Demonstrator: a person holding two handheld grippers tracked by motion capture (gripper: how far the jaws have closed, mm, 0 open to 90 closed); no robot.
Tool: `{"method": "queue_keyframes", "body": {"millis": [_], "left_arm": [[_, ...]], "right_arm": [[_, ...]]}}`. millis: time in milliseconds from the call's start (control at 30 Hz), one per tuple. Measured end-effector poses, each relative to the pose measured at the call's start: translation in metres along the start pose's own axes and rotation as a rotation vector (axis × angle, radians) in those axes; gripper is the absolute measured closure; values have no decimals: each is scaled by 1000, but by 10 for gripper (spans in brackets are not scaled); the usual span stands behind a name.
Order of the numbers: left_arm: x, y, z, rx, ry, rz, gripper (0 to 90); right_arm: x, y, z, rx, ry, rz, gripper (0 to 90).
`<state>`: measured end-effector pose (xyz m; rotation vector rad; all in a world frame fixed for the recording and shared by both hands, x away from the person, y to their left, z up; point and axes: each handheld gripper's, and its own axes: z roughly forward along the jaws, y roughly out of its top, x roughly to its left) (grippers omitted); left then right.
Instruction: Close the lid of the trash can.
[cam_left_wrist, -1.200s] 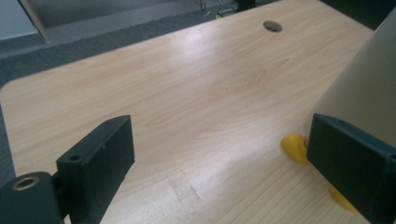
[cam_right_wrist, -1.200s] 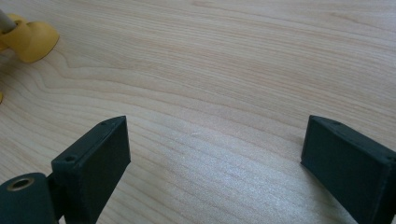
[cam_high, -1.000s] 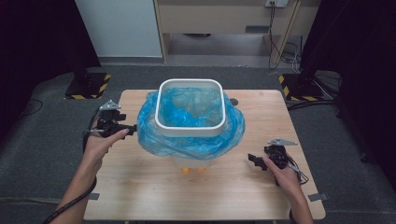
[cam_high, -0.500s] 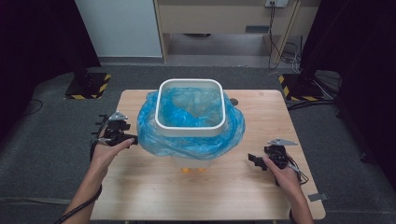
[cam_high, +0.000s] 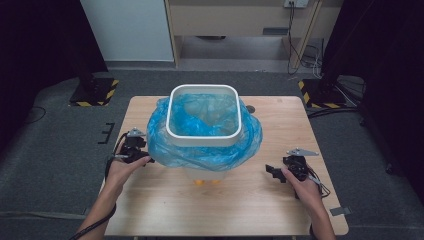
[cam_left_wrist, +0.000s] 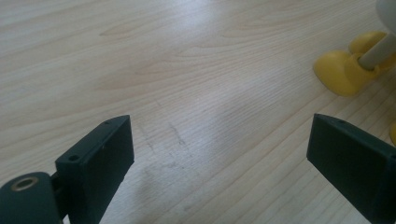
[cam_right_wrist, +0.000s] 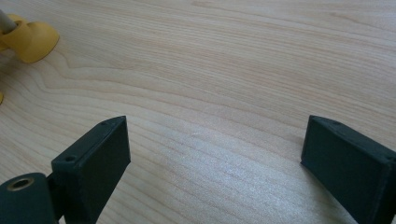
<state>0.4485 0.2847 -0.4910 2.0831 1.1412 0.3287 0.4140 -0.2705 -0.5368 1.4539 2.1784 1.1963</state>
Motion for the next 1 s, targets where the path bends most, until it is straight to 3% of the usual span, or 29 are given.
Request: {"method": "queue_keyframes", "body": {"millis": [533, 833, 1000], "left_arm": [[-10, -25, 26, 53, 27, 6, 49], [-18, -34, 29, -1, 68, 24, 34], [-19, -36, 29, -4, 75, 42, 27]], "right_arm": [[0, 0, 0, 1, -2, -1, 78], [2, 0, 1, 4, -14, -12, 78], [2, 0, 1, 4, -18, -7, 78]]}}
